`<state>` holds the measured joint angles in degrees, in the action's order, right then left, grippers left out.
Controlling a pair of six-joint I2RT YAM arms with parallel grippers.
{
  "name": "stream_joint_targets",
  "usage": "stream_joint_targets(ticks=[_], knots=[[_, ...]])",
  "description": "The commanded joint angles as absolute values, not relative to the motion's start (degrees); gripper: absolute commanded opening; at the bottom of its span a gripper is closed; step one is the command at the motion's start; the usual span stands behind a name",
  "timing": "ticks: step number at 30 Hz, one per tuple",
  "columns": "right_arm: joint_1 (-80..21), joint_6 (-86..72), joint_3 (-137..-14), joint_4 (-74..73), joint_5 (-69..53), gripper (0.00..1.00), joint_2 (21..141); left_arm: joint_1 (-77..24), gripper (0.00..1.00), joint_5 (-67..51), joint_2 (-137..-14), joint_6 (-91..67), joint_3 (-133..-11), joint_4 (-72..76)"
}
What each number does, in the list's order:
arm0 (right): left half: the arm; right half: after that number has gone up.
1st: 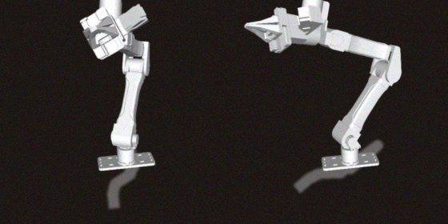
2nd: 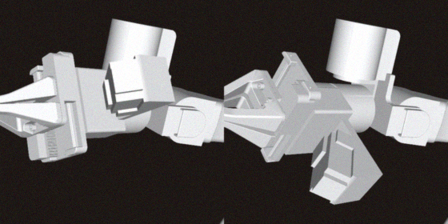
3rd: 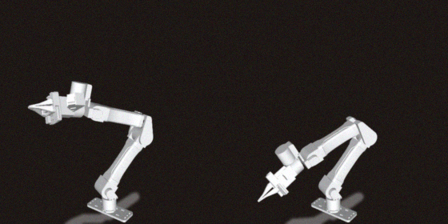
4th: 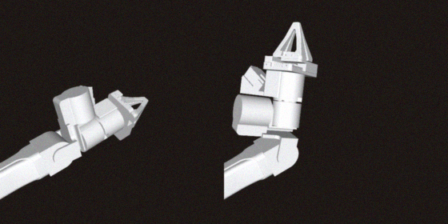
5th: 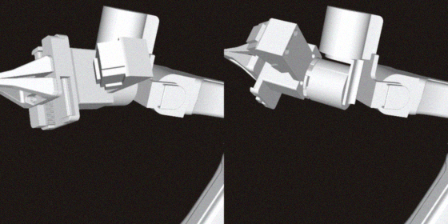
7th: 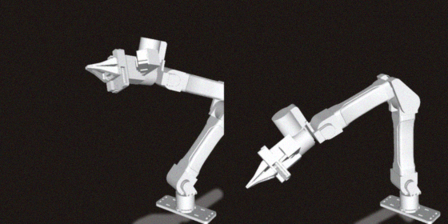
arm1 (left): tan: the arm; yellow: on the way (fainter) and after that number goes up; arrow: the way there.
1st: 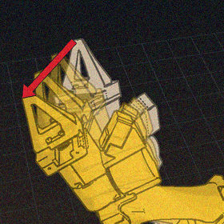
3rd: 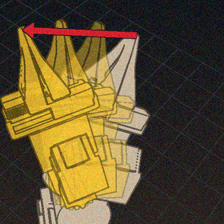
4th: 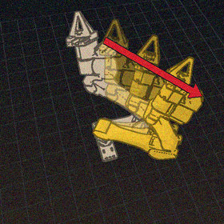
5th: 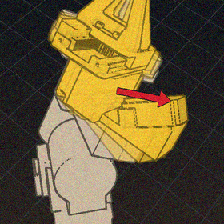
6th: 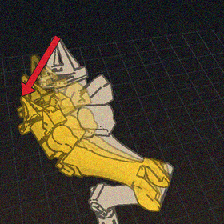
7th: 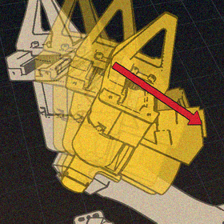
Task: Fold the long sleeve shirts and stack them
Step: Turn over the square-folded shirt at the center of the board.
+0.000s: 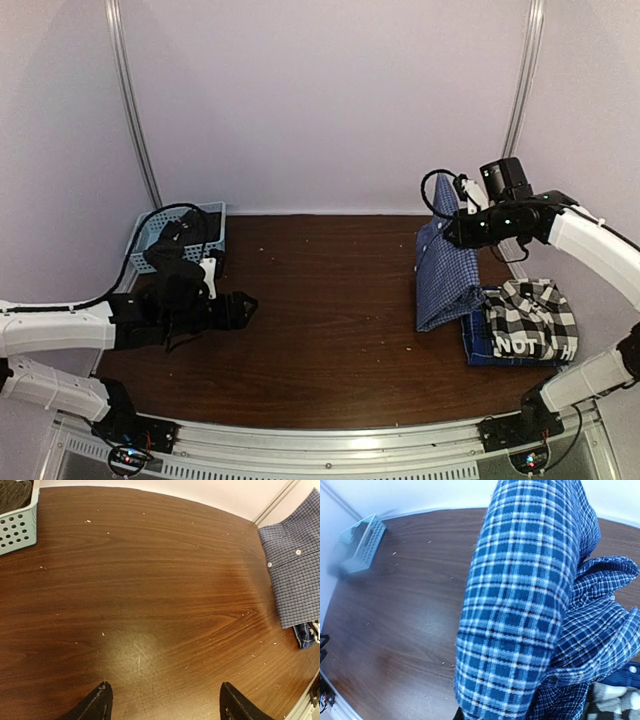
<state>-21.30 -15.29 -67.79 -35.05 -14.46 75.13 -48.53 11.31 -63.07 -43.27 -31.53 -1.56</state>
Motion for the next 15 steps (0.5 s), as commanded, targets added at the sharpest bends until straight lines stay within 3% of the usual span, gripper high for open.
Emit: stream_joint_targets(ticks=[1, 9, 15], knots=[[-23.7, -14.6, -75.4, -51.1, 7.9, 0.00, 76.9, -47.7, 0.75, 17.3, -61.8, -39.6, -34.9, -9.1], [-41.1, -24.5, -86.1, -59.0, 24.4, 0.00, 95.0, -46.7, 0.76, 19.6, -60.1, -39.5, -34.4, -12.1], [-57.3, -33.0, -108.1, -71.6, 30.6, 0.02, 117.2, -45.5, 0.76, 22.6, -58.6, -39.4, -34.0, -15.9]])
